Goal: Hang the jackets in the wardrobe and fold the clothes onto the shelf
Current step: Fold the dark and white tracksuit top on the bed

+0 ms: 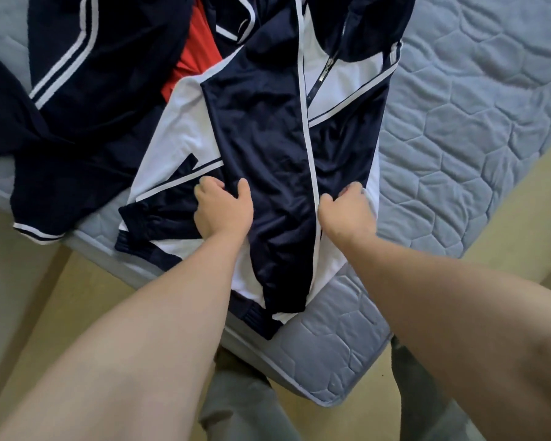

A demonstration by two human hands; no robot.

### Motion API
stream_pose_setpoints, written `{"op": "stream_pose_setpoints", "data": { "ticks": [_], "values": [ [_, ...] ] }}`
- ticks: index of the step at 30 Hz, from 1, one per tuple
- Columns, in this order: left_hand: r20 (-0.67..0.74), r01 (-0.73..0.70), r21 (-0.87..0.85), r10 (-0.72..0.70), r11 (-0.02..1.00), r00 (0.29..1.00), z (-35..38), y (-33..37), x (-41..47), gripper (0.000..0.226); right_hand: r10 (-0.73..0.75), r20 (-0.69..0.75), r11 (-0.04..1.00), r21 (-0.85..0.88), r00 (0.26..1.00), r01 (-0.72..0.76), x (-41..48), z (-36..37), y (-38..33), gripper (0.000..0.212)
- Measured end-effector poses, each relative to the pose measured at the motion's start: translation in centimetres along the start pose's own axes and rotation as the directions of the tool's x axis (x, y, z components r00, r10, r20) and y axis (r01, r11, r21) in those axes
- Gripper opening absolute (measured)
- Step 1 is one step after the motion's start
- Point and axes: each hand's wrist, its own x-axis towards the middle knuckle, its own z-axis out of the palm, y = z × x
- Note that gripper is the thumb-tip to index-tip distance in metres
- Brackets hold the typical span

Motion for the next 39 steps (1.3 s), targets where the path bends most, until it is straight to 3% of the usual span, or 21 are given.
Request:
{"op": "stream_pose_setpoints", "data": {
  "ticks": [3, 6, 9, 12, 15, 18, 20, 22, 25, 27, 32, 34, 37, 39],
  "values": [
    [-0.059, -0.148, 0.022, 0.149, 0.989, 0.987, -0.2, 5.0, 4.1, 0.031, 0.06, -0.1, 0.986, 0.164, 0.993, -0.044, 3.7, -2.3, -2.0, 0.022],
    [-0.047, -0.301, 0.035, 0.302, 0.953, 0.952, 0.2, 10.7, 7.8, 0.028, 0.18, -0.228, 0.959, 0.258, 0.957, -0.119, 8.5, -4.3, -3.8, 0.032],
    [0.008, -0.441, 0.06, 0.441, 0.896, 0.897, 1.3, 16.3, 11.0, 0.033, 0.282, -0.21, 0.91, 0.368, 0.936, -0.192, 13.2, -6.1, -5.2, 0.049],
    [0.079, -0.52, 0.142, 0.514, 0.842, 0.854, 2.9, 21.4, 13.7, 0.043, 0.253, -0.115, 0.863, 0.475, 0.961, -0.17, 17.2, -7.8, -6.2, 0.057],
    [0.122, -0.466, 0.235, 0.45, 0.853, 0.885, 4.5, 25.2, 15.9, 0.049, 0.135, -0.055, 0.831, 0.55, 0.989, -0.083, 19.9, -9.1, -7.1, 0.045],
    [0.135, -0.42, 0.386, 0.4, 0.821, 0.906, 4.9, 27.2, 17.5, 0.035, 0.055, -0.081, 0.888, 0.459, 0.995, -0.012, 21.8, -10.4, -8.1, 0.03],
    [0.11, -0.401, 0.424, 0.394, 0.812, 0.913, 4.1, 28.1, 18.3, 0.027, 0.07, -0.135, 0.902, 0.432, 0.988, -0.004, 22.7, -11.3, -8.7, 0.021],
    [0.085, -0.382, 0.403, 0.381, 0.832, 0.921, 3.1, 28.9, 19.0, 0.029, 0.147, -0.13, 0.846, 0.531, 0.981, -0.057, 23.2, -11.8, -9.2, 0.009],
    [0.048, -0.323, 0.237, 0.32, 0.916, 0.946, 1.7, 29.6, 19.4, 0.036, 0.213, -0.044, 0.732, 0.669, 0.976, -0.13, 22.3, -12.1, -10.0, 0.02],
    [0.062, -0.301, 0.109, 0.295, 0.948, 0.953, 1.3, 29.7, 19.2, 0.037, 0.16, -0.033, 0.739, 0.667, 0.987, -0.097, 22.0, -12.0, -10.5, 0.015],
    [0.177, -0.312, 0.014, 0.305, 0.95, 0.936, -0.1, 29.3, 18.8, 0.041, 0.091, -0.023, 0.737, 0.674, 0.996, -0.051, 20.5, -12.2, -11.2, 0.009],
    [0.212, -0.293, -0.038, 0.294, 0.955, 0.932, -0.8, 28.7, 18.3, 0.044, 0.05, -0.068, 0.76, 0.649, 0.996, 0.006, 19.3, -12.0, -11.3, 0.014],
    [0.262, -0.232, -0.148, 0.264, 0.961, 0.928, -1.9, 27.1, 17.1, 0.029, -0.081, -0.182, 0.793, 0.584, 0.98, 0.174, 16.1, -11.3, -10.7, 0.015],
    [0.265, -0.074, -0.305, 0.159, 0.949, 0.951, -3.0, 25.1, 16.1, 0.019, -0.201, -0.255, 0.823, 0.48, 0.946, 0.304, 12.6, -10.3, -9.8, 0.019]
  ]
}}
